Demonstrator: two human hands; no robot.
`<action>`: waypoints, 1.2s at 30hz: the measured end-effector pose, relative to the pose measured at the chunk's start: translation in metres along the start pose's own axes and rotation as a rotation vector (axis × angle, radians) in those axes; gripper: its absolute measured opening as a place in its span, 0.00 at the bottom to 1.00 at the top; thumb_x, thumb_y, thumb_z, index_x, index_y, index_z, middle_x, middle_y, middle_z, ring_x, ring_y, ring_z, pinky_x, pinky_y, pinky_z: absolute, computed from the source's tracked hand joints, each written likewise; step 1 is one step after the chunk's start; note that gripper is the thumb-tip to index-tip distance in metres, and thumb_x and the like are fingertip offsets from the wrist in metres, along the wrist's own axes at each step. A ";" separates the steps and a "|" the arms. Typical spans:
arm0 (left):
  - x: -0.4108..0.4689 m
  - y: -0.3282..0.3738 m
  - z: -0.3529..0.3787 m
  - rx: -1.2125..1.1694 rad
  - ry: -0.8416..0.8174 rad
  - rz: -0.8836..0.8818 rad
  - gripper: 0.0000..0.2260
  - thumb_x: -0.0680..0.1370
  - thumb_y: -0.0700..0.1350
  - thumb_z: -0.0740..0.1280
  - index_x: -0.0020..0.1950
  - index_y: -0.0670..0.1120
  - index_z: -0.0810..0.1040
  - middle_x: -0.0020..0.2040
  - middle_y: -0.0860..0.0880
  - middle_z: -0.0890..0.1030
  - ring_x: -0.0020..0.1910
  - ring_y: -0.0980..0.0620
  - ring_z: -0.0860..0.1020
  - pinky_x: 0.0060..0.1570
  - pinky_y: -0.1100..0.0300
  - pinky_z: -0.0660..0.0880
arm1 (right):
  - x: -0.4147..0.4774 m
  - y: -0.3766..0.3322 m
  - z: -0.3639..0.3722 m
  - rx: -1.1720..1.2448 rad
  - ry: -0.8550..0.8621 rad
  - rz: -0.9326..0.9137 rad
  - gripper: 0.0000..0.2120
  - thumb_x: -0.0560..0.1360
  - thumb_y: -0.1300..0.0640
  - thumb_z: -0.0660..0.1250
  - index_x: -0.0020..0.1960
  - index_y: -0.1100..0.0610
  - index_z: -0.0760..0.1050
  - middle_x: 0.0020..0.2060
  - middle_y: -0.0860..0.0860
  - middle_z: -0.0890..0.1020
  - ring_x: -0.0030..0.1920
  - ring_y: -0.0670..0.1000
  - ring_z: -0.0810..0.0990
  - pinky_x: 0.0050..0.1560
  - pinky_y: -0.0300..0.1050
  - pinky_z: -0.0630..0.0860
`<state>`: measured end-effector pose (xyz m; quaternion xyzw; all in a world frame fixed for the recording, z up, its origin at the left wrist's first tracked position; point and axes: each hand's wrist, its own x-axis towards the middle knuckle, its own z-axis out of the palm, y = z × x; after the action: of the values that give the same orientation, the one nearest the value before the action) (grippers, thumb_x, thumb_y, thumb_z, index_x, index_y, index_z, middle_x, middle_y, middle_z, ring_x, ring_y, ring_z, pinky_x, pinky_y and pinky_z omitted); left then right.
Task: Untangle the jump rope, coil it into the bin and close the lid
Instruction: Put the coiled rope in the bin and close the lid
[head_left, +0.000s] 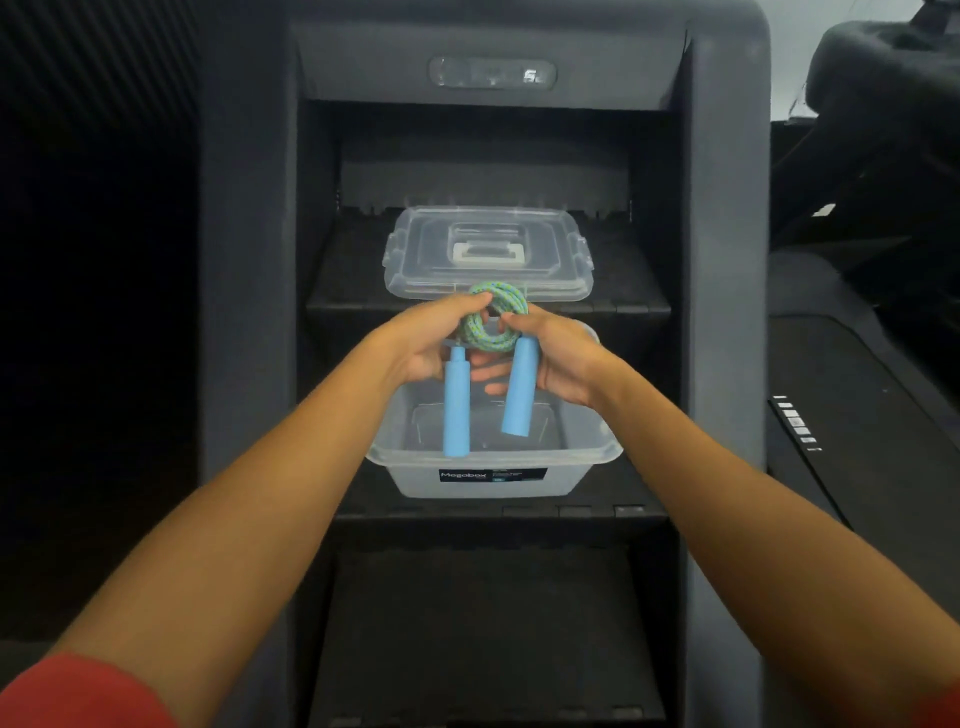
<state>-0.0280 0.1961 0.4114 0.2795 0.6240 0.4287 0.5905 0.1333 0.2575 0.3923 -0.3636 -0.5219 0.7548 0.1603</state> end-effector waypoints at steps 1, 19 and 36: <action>0.012 -0.006 -0.005 -0.007 -0.013 -0.019 0.08 0.82 0.53 0.67 0.52 0.50 0.78 0.46 0.49 0.83 0.34 0.53 0.84 0.36 0.56 0.81 | 0.014 0.007 -0.003 0.005 0.009 0.039 0.13 0.85 0.54 0.58 0.67 0.56 0.71 0.57 0.68 0.83 0.57 0.70 0.83 0.56 0.65 0.80; 0.151 -0.120 -0.030 0.490 -0.091 -0.359 0.12 0.84 0.53 0.63 0.61 0.46 0.70 0.58 0.40 0.77 0.53 0.40 0.79 0.55 0.40 0.79 | 0.133 0.109 -0.035 -0.342 0.105 0.713 0.18 0.85 0.55 0.60 0.72 0.61 0.65 0.48 0.60 0.76 0.50 0.63 0.80 0.62 0.77 0.71; 0.129 -0.106 -0.055 1.017 0.013 -0.032 0.19 0.81 0.54 0.68 0.67 0.44 0.73 0.63 0.44 0.78 0.56 0.44 0.77 0.55 0.54 0.74 | 0.113 0.092 -0.039 -0.751 0.243 0.382 0.28 0.78 0.57 0.69 0.76 0.50 0.66 0.67 0.54 0.76 0.63 0.57 0.78 0.58 0.54 0.79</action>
<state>-0.0835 0.2453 0.2522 0.5196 0.7615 0.0635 0.3823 0.0968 0.3168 0.2589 -0.5728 -0.6608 0.4806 -0.0650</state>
